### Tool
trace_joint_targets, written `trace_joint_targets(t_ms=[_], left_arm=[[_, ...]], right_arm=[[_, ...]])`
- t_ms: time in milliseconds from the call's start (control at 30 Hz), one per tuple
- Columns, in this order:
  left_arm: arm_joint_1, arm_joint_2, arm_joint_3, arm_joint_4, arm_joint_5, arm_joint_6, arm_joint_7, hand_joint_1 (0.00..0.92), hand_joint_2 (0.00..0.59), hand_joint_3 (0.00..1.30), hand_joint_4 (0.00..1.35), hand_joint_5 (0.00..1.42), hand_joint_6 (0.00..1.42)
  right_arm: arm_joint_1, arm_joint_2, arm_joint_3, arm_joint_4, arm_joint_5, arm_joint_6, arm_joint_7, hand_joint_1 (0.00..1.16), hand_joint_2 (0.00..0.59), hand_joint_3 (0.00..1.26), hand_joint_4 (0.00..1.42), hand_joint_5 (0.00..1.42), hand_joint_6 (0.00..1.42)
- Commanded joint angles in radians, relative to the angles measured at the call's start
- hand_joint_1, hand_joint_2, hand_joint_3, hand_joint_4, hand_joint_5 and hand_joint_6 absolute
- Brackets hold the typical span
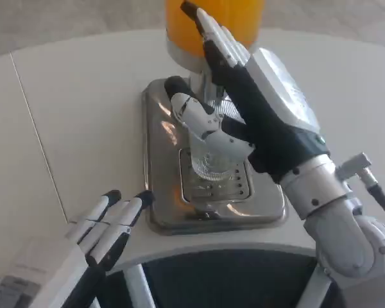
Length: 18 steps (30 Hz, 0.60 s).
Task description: Grasp the cup under the faucet to collect the drink, then remove the cup.
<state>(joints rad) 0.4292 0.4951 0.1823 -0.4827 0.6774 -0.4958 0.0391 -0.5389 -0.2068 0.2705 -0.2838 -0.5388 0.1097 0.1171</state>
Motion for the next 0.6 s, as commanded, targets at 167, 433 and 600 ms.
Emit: trace_joint_targets(t_ms=[167,433,600], left_arm=[[0.009,0.001,0.004,-0.002,-0.007,-0.006,-0.014,0.000,0.096,0.05,0.00,0.03,0.14],[0.004,-0.010,-0.005,-0.005,-0.066,0.033,-0.050,0.000,0.090,0.04,0.00,0.03,0.14],[-0.015,-0.012,-0.024,-0.009,-0.187,0.085,-0.138,0.000,0.073,0.00,0.00,0.07,0.18]], right_arm=[[0.022,-0.018,0.066,0.029,-0.029,0.058,0.098,0.15,0.468,0.00,0.00,0.00,0.00],[0.022,-0.020,0.075,0.015,-0.053,0.068,0.119,0.14,0.468,0.00,0.00,0.00,0.00],[0.025,-0.014,0.072,0.007,-0.056,0.067,0.115,0.14,0.468,0.00,0.00,0.00,0.00]])
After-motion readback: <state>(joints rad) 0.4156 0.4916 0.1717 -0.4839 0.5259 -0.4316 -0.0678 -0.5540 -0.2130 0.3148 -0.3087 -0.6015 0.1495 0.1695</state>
